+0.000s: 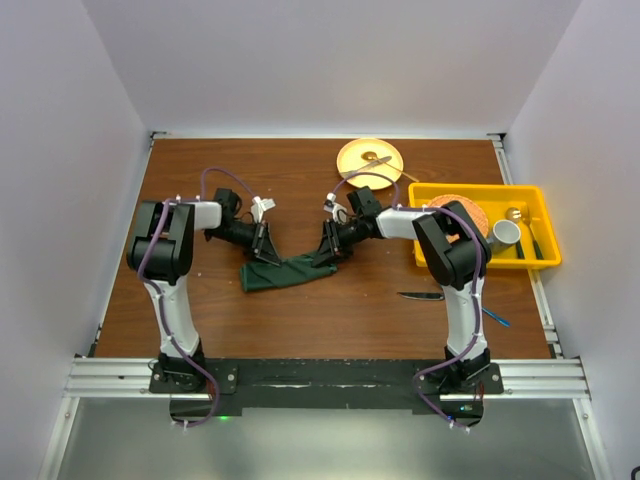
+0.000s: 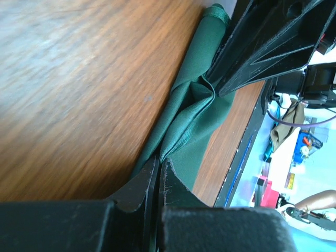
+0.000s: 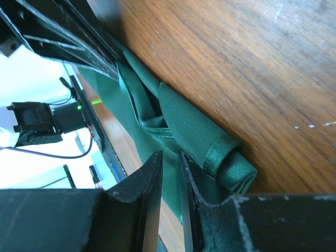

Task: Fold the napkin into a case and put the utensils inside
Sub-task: Smooth out the smaller rectangle-folded napkin at the center of the board.

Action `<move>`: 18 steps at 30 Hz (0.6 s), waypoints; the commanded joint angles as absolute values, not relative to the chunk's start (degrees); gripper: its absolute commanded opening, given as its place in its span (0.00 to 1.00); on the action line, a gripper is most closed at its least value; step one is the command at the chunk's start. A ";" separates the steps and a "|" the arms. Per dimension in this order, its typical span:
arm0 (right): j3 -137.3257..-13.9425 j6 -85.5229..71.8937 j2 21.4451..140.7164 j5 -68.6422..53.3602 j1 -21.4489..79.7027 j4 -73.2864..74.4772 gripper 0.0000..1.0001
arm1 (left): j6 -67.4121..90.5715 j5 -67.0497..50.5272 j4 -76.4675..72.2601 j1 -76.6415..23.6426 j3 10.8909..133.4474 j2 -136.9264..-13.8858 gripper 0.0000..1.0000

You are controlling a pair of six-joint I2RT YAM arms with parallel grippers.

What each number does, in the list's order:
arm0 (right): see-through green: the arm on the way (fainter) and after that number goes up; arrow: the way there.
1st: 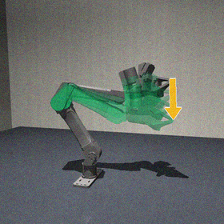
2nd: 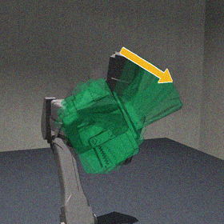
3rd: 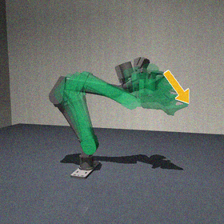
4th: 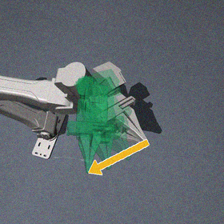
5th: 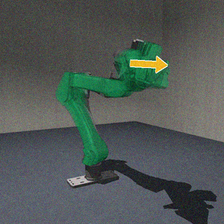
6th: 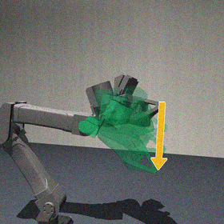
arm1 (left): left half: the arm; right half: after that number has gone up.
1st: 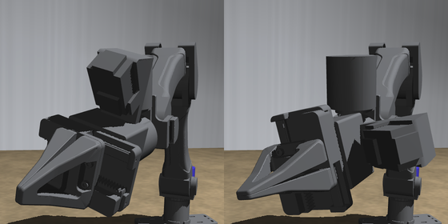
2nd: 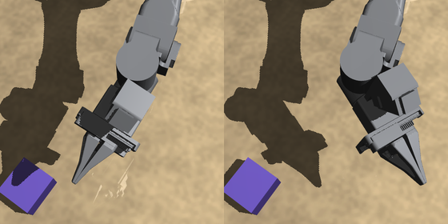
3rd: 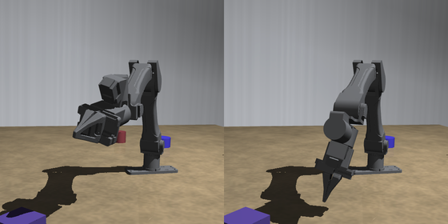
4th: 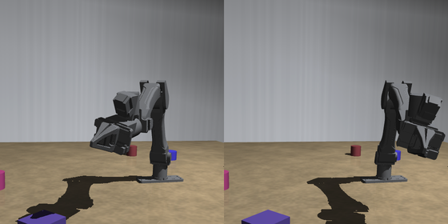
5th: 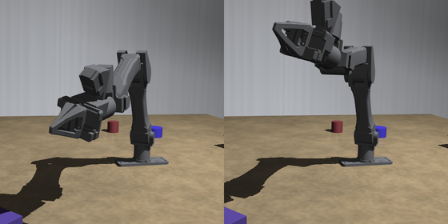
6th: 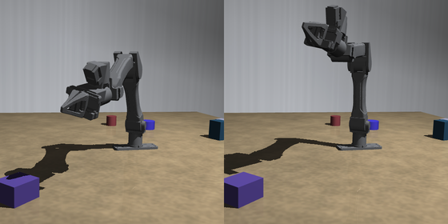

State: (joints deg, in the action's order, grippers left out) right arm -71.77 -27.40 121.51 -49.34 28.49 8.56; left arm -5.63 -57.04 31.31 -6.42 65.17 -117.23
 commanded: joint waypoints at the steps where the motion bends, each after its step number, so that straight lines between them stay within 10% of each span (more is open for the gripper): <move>1: -71.81 -23.82 123.58 -39.29 27.60 13.45 0.24 | -10.46 -48.24 29.27 -1.24 65.92 -117.52 0.11; 10: -71.98 -23.03 123.84 -34.63 27.60 15.20 0.23 | -14.68 -55.81 30.76 3.34 65.57 -105.31 0.38; 18: -72.25 -22.85 124.10 -34.45 27.51 15.03 0.22 | -18.02 -62.75 36.57 -3.68 64.08 -104.24 0.18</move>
State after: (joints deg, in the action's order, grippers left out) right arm -73.17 -26.92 121.49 -46.39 28.45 11.16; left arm -14.72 -58.24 33.34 0.80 65.14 -104.42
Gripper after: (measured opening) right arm 0.218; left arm 0.220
